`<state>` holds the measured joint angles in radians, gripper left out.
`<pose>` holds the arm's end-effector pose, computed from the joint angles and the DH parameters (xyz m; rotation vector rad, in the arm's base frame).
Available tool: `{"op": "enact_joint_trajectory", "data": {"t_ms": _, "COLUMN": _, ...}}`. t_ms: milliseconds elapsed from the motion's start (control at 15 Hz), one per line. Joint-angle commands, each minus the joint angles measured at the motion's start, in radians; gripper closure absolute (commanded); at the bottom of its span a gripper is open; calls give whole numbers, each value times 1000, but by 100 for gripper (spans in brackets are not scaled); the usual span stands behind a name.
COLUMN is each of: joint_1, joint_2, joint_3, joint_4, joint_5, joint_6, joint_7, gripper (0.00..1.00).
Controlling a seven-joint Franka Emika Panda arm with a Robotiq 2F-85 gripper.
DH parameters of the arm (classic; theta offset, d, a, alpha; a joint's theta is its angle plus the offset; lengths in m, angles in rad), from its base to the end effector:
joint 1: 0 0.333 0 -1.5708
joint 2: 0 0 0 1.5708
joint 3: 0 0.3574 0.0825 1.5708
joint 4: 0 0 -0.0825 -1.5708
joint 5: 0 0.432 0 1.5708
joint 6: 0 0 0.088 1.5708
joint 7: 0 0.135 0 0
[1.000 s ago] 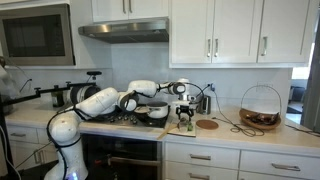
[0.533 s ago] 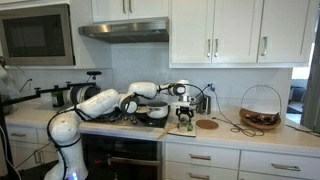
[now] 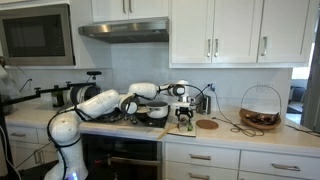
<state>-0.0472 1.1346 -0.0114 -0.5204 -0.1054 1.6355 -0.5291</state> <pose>0.8797 -0.0595 0.3193 2.9468 0.7287 -0.0786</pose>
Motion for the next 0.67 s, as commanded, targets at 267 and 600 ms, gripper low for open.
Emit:
{"op": "enact_joint_trajectory", "data": {"t_ms": 267, "joint_1": 2, "joint_2": 34, "joint_3": -7, "joint_4": 46, "joint_5": -7, "joint_6": -20, "joint_7": -15, "gripper": 0}}
{"op": "enact_joint_trajectory", "data": {"t_ms": 600, "joint_1": -7, "joint_2": 35, "joint_3": -11, "joint_4": 46, "joint_5": -6, "joint_6": -25, "joint_7": -10, "gripper": 0}}
